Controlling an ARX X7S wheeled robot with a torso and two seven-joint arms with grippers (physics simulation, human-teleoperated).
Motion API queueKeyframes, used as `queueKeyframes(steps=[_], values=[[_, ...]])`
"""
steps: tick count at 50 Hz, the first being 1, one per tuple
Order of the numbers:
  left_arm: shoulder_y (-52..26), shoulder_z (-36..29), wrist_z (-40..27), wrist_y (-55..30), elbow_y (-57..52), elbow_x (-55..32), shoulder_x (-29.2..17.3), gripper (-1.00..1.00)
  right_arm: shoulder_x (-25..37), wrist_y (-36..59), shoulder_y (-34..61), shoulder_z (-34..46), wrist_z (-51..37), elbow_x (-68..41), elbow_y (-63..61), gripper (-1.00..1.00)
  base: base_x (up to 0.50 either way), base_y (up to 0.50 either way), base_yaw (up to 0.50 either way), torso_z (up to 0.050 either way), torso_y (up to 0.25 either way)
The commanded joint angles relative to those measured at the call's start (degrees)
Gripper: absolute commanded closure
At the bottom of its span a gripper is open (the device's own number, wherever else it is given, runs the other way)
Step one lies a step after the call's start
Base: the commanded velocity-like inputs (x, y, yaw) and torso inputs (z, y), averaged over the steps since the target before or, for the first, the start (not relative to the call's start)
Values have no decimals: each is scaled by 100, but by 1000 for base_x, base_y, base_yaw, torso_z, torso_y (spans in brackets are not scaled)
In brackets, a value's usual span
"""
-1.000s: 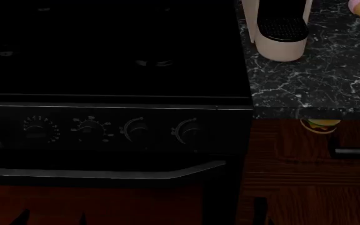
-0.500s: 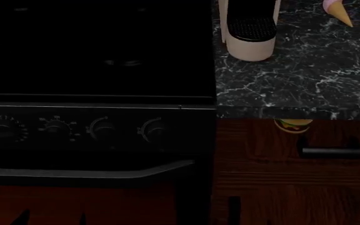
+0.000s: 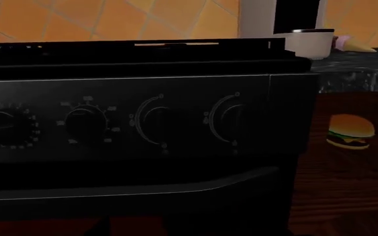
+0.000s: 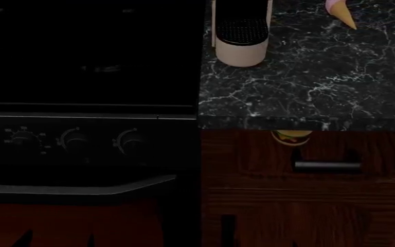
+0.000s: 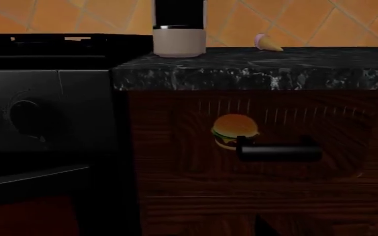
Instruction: Open the right drawer.
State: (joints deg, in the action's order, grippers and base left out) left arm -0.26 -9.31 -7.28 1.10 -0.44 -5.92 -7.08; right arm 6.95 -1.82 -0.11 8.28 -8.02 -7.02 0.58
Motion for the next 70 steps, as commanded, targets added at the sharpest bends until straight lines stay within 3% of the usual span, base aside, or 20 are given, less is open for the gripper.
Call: queueKeyframes(steps=[1,22,46,70], values=[[-16,-65,-60,17,18,-42,-47,-100,47,-59,19,61,-53,-46,69,-100,0,-219,0,0,0],[6,-148,-152,33,-33,-129,-133,-100,156,254,-1,158,-185,-161,-314,-100,0,-216,0,0,0],[-20,-248,-240,38,-31,-205,-205,-100,214,-63,24,240,-201,-266,-117,-100,0,-215,0,0,0],[0,-454,-276,251,-44,-49,-337,-100,308,177,19,346,-359,-283,-320,-100,0,0,0,0,-28]])
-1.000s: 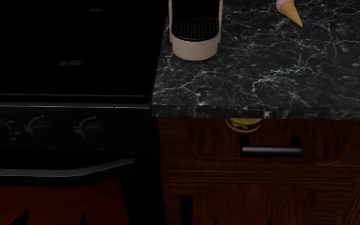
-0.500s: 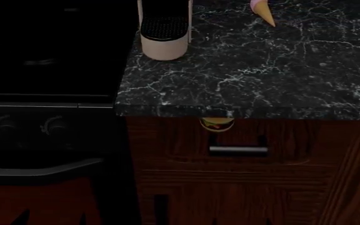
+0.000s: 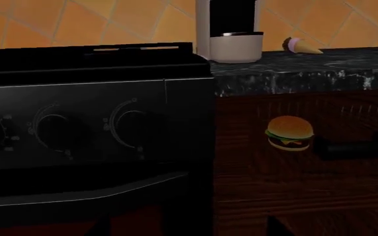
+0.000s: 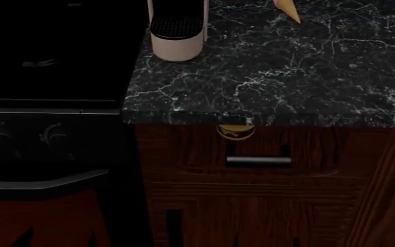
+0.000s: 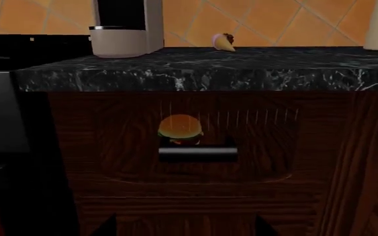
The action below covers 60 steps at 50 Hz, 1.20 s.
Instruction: Open the right drawer.
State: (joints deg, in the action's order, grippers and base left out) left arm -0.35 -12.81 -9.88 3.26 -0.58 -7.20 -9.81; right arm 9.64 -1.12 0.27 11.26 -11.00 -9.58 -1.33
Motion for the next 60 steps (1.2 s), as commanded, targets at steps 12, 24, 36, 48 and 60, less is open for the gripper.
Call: queueKeyframes(steps=[12,24,36,48,60], values=[[6,-157,13,40,-36,0,-104,-100,59,-37,3,93,-67,-39,45,-100,0,0,0,0,-198],[10,-189,-58,29,-88,7,-133,-100,105,71,7,113,-124,-100,-97,-100,-1,0,0,0,-220],[-8,-207,-54,149,-7,-57,-154,-100,115,-59,41,146,-136,-113,53,-100,-2,0,0,0,-211],[-27,-169,-84,46,-34,-260,-138,-100,143,-57,59,197,-171,-131,80,-100,0,0,0,0,-16],[-38,-203,-139,10,-29,-264,-168,-100,171,-135,59,226,-181,-160,102,-100,0,0,0,0,0]])
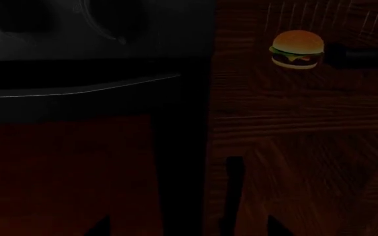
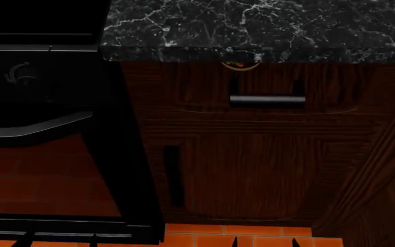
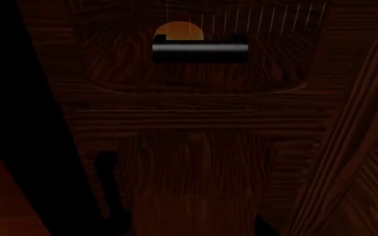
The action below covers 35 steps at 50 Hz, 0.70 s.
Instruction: Open the right drawer.
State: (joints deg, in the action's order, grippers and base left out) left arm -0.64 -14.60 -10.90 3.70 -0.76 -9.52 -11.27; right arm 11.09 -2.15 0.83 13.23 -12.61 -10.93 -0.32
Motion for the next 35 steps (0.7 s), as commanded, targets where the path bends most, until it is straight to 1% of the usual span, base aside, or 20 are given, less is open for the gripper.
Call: queueKeyframes(steps=[1,5,6,8,11,15,17,18,19,22,23,24,26,35], values=[[-10,-22,-29,-18,-2,-50,-23,-100,29,-28,5,32,-26,-24,-1,-100,0,0,0,0,0],[-67,-102,-218,-299,-16,204,-54,-100,35,-36,8,30,-40,-44,8,-100,0,0,0,0,0],[-51,-105,-168,-235,-18,145,-51,-100,36,-32,5,31,-50,-44,-2,-100,0,0,0,0,0],[-89,-181,-243,-450,-48,260,-46,-100,36,-62,5,30,-51,-52,23,-100,0,0,0,0,0],[-25,-49,-94,38,31,-18,-39,-100,65,80,-26,42,-95,-68,-170,-100,0,0,0,0,0],[-29,-92,-132,-55,-17,33,-54,-100,77,62,-34,46,-90,-95,-180,-100,0,0,0,0,0],[-27,-90,-97,-10,7,-15,-57,-100,33,-264,-38,61,-18,-74,134,-100,0,0,0,0,0],[-24,-90,-87,40,58,-16,-61,-100,33,-284,-39,72,-14,-65,155,-100,152,0,0,0,0],[-28,-89,-93,38,58,-18,-62,-100,90,47,-41,66,-79,-120,-201,-100,156,0,0,0,0],[-9,-109,-106,28,-14,-7,-80,-100,109,130,-52,86,-103,-123,-298,-100,158,0,0,0,0],[-9,-107,-105,24,-20,-22,-82,-100,111,119,-51,87,-97,-131,-286,-100,156,0,0,0,0],[-20,-105,-99,76,55,-21,-77,-100,65,-149,-51,87,-26,-136,5,-100,160,0,0,0,0],[-10,-119,-118,8,-20,-26,-83,-100,117,124,-49,99,-91,-156,-285,-100,154,0,0,0,0],[-42,-132,-124,34,42,-60,-92,-100,104,-56,14,118,-46,-169,-21,-100,155,0,0,0,0]])
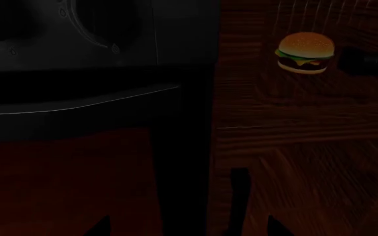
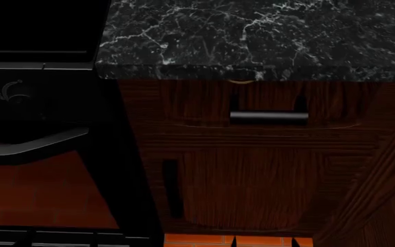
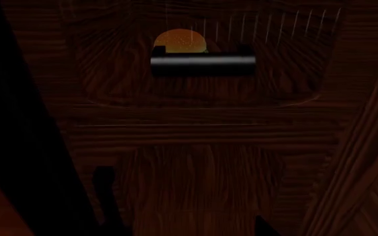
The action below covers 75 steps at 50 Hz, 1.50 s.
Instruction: Open the right drawer.
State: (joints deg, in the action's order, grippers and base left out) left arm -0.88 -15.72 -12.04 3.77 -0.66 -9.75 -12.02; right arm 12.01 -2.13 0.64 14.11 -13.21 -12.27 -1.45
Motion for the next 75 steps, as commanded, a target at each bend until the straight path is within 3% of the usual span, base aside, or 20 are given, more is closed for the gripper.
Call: queueKeyframes(steps=[1,42,55,62,75], values=[[-17,-21,-1,59,62,-43,-19,-100,11,-75,36,29,12,-35,116,-100,156,0,0,0,0],[-28,-143,-75,63,43,-146,-104,-100,78,-11,59,107,-185,-72,89,-100,99,0,0,0,0],[-4,-158,-133,26,-77,-200,-141,-100,97,-38,122,250,-690,633,242,-100,0,0,0,0,0],[31,-156,-150,45,-151,-251,-161,-100,216,194,72,415,-872,1073,-105,-100,0,0,0,0,0],[40,-145,-165,71,-111,-354,-179,-100,570,1562,356,678,-842,1714,-880,-100,0,0,0,0,0]])
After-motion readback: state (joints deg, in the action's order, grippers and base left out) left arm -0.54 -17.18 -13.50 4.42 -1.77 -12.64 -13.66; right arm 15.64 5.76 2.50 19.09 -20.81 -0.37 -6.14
